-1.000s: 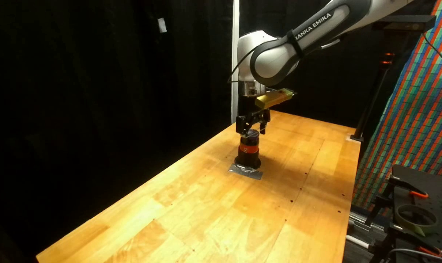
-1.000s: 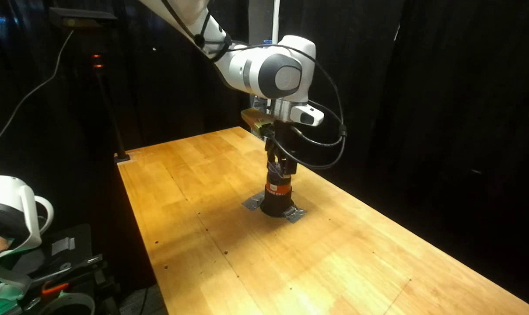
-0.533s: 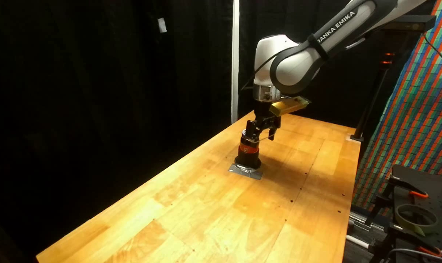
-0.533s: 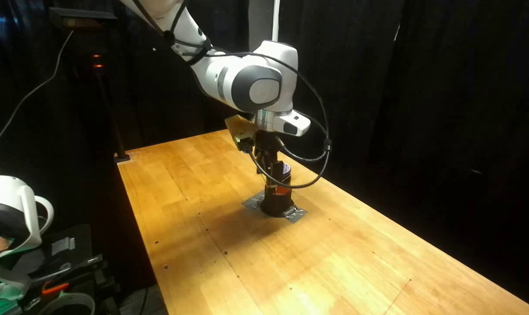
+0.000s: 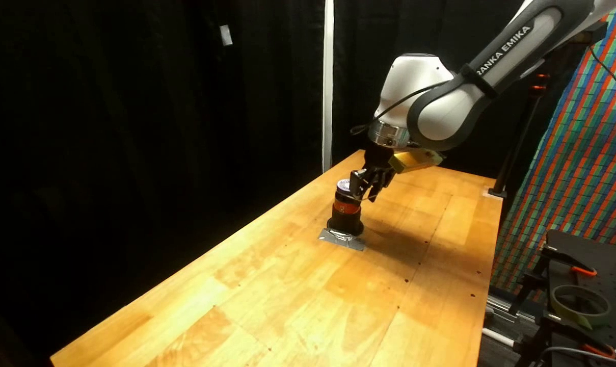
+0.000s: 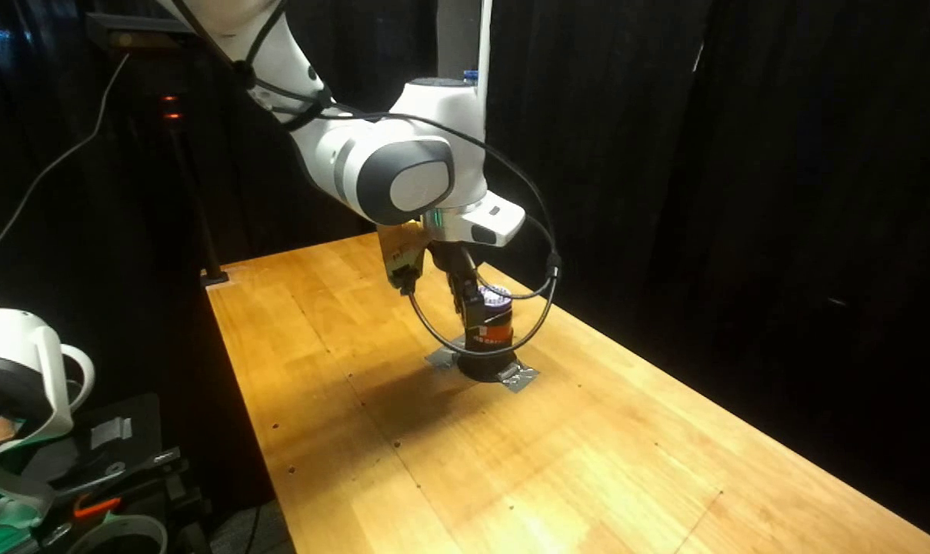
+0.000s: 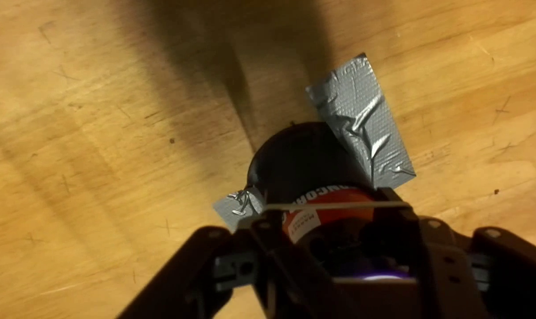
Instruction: Put a rubber band around the base of the cup
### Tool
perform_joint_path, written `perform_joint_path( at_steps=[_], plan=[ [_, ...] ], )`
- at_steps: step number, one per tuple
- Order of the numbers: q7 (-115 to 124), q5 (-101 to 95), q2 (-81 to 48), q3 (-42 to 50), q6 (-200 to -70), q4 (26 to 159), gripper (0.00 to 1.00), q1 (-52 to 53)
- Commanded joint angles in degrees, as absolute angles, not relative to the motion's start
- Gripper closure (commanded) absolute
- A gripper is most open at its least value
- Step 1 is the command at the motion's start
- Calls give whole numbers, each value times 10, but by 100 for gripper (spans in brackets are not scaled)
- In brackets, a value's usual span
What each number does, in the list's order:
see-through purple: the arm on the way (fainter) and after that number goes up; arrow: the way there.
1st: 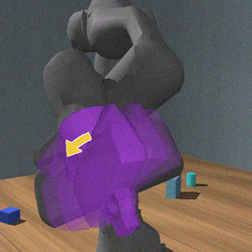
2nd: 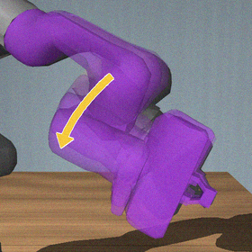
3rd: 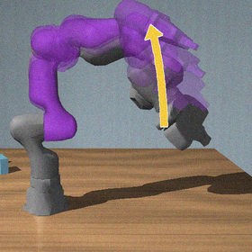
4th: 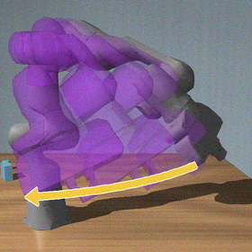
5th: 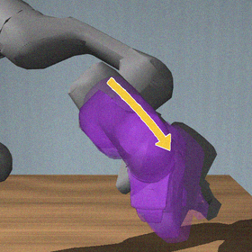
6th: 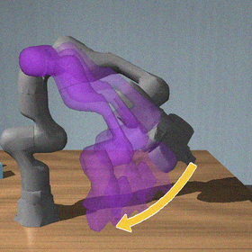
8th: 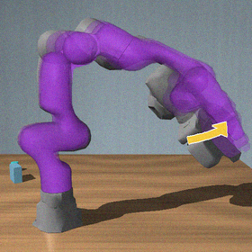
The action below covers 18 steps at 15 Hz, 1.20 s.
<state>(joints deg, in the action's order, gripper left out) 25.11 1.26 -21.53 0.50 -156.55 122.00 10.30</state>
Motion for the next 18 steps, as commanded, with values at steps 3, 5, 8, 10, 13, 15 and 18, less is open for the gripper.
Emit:
perform_joint_path(
  at_steps=[3, 5, 8, 10, 13, 15, 18],
  plan=[
    [278, -19, -132, 33, -1719, 1359, 89, 145],
    [301, -63, -121, 63, -1787, 1394, 94, 174],
    [326, -156, -127, 187, -1875, 1415, 97, 273],
    [304, -174, -150, 276, -1919, 1411, 94, 349],
    [278, -155, -178, 336, -1966, 1414, 93, 416],
    [276, -154, -193, 344, -1981, 1416, 93, 439],
    [285, -163, -217, 321, -1983, 1411, 94, 440]
  ],
)
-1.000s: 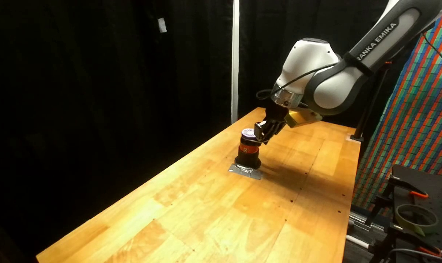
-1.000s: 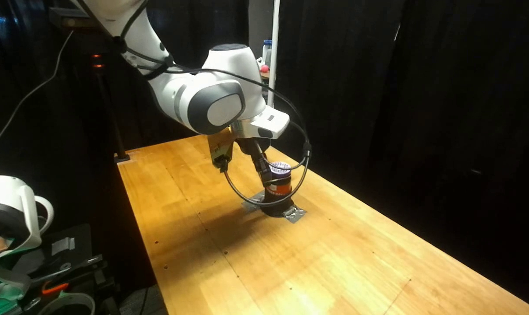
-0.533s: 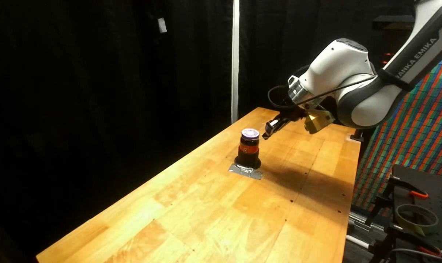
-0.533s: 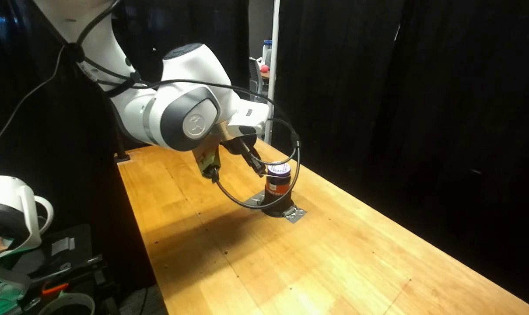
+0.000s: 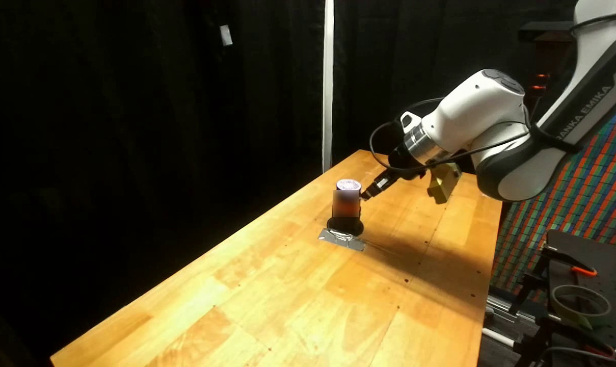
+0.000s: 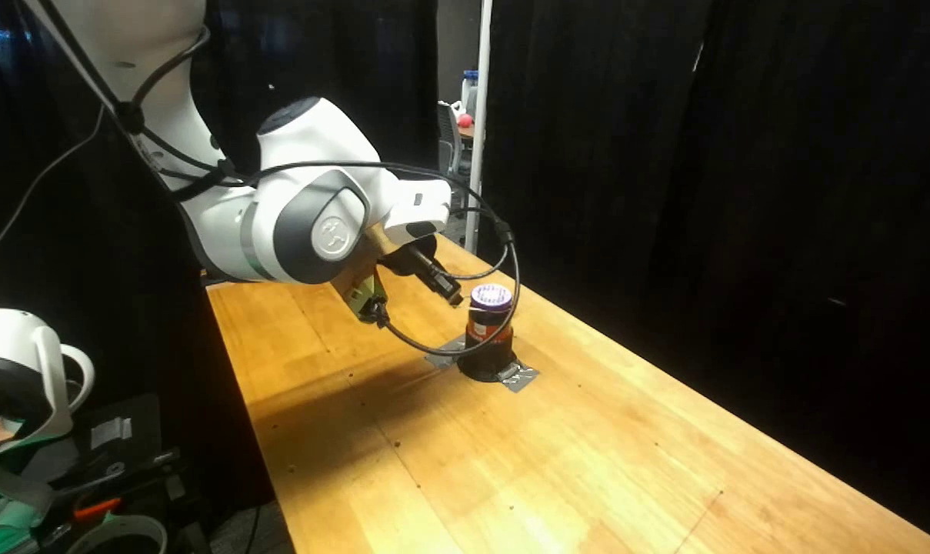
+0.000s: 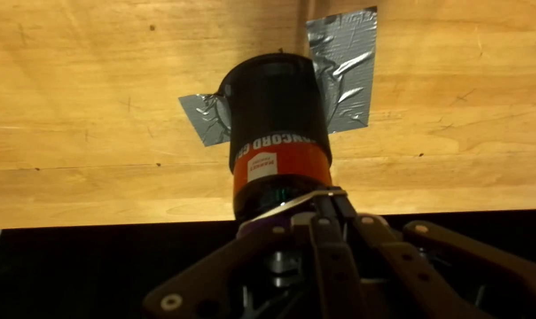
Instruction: Put a rubber band around the base of the cup
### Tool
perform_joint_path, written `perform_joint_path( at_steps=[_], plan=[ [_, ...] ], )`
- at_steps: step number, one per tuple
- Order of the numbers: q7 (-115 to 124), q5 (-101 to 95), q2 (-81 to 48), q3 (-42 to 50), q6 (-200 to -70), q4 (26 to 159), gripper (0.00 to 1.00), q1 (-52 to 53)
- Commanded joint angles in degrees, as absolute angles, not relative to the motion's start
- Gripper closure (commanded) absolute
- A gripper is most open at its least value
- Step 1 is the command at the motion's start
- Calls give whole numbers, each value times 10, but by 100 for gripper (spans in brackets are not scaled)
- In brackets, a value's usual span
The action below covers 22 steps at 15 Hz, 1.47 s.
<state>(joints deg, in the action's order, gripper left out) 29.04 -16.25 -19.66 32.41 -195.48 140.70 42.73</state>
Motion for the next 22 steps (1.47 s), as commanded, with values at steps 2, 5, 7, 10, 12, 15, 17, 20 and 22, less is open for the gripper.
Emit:
perform_joint_path(
  at_steps=[2, 5, 7, 10, 12, 15, 17, 20, 22],
  plan=[
    [278, -150, -249, 340, -1993, 1399, 93, 464],
    [274, -134, -286, 367, -2014, 1388, 93, 490],
    [268, -108, -311, 395, -2039, 1382, 94, 519],
    [257, -45, -345, 442, -2100, 1381, 93, 570],
    [248, -8, -357, 455, -2140, 1390, 92, 595],
    [241, 26, -372, 457, -2170, 1402, 92, 619],
    [114, 141, -347, 361, -2187, 1401, 93, 557],
    [30, 223, -344, 290, -2222, 1397, 91, 514],
    [-12, 256, -344, 245, -2253, 1393, 92, 481]
  ],
)
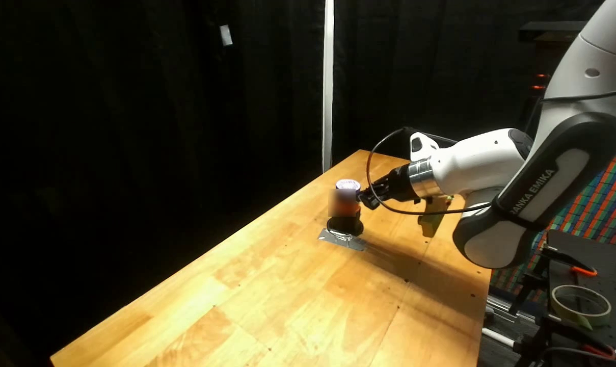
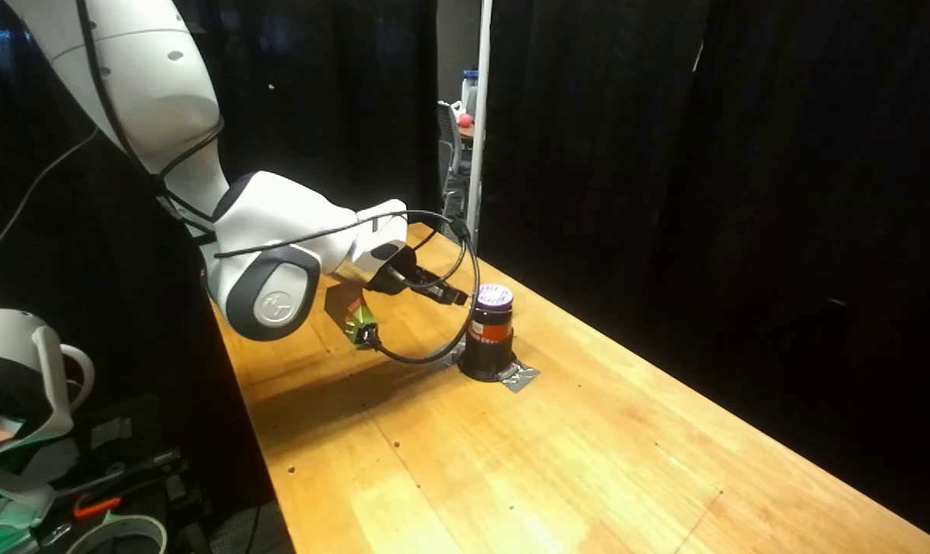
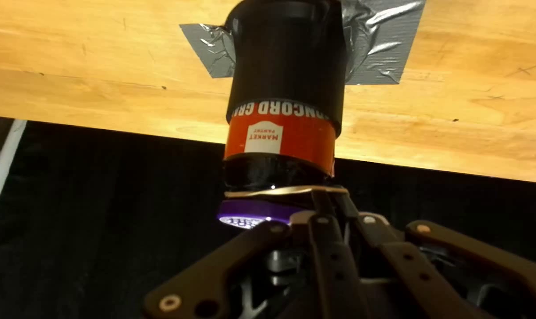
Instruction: Put a rubber band around the base of the cup
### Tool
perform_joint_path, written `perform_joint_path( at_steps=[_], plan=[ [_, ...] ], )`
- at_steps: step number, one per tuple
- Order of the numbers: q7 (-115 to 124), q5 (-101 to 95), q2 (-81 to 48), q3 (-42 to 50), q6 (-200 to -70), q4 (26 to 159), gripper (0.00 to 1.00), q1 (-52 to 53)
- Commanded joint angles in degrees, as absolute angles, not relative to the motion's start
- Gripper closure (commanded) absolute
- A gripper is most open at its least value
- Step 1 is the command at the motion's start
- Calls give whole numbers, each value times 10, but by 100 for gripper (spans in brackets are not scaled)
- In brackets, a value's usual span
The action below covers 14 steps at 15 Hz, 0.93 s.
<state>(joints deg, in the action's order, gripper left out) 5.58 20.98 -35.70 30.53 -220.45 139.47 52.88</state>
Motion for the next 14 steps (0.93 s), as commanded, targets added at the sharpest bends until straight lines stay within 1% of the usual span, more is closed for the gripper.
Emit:
perform_joint_path(
  at_steps=[1, 7, 8, 9, 10, 12, 13, 14],
  plan=[
    [-28, 266, -343, 225, -2270, 1392, 93, 464],
    [-80, 284, -348, 118, -2363, 1379, 91, 365],
    [-85, 283, -347, 103, -2370, 1378, 66, 350],
    [-92, 282, -345, 89, -2371, 1378, 65, 337],
    [-99, 278, -337, 75, -2354, 1382, 59, 323],
    [-109, 274, -302, 46, -2277, 1400, 44, 297],
    [-121, 279, -276, 37, -2216, 1410, 37, 288],
    [-122, 279, -260, 30, -2175, 1418, 28, 281]
  ],
)
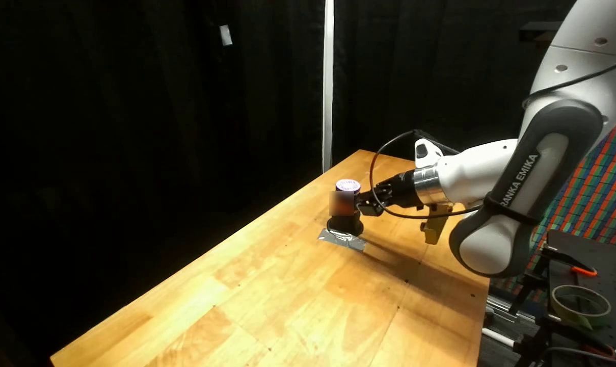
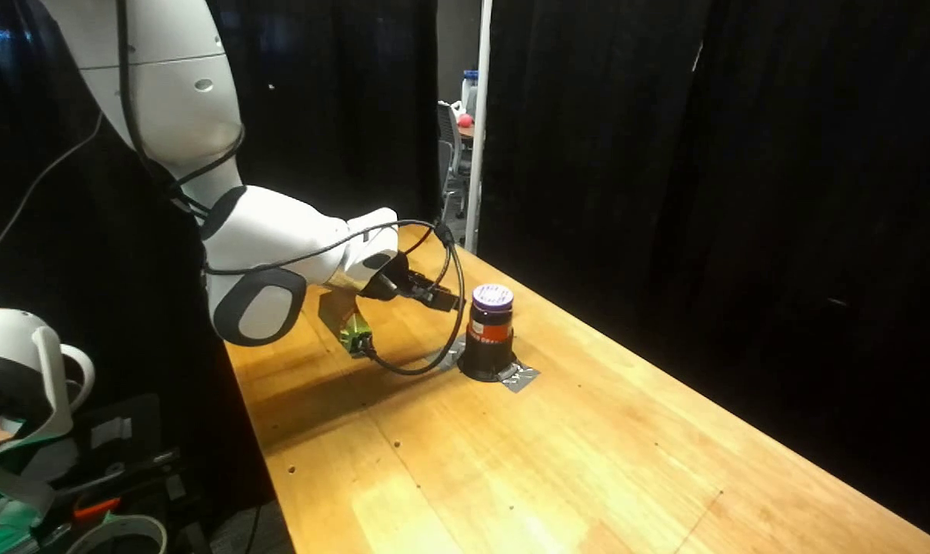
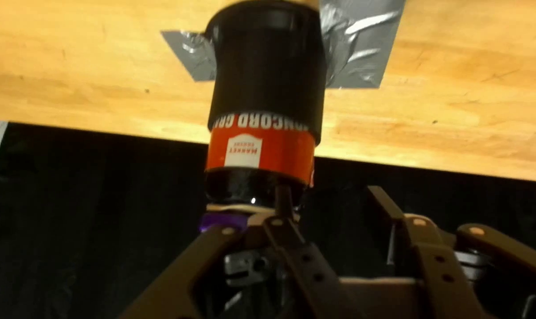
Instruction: Put a rubber band around the base of the cup
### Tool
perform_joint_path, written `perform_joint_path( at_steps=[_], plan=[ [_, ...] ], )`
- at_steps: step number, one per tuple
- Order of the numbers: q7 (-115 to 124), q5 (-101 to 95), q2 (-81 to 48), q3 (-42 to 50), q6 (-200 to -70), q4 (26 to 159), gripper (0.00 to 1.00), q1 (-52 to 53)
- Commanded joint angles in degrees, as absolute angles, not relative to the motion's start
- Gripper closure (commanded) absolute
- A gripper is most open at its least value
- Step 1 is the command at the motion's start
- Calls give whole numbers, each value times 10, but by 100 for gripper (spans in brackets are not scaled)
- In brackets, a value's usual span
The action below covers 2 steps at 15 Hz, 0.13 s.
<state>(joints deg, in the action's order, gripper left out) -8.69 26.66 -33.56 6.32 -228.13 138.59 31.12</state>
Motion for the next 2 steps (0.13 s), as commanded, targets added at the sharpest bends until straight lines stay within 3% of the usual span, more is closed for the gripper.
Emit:
perform_joint_path(
  at_steps=[1, 2],
  plan=[
    [-133, 294, -237, 34, -2125, 1429, 22, 286],
    [-142, 308, -216, 42, -2077, 1438, 13, 295]
  ],
)
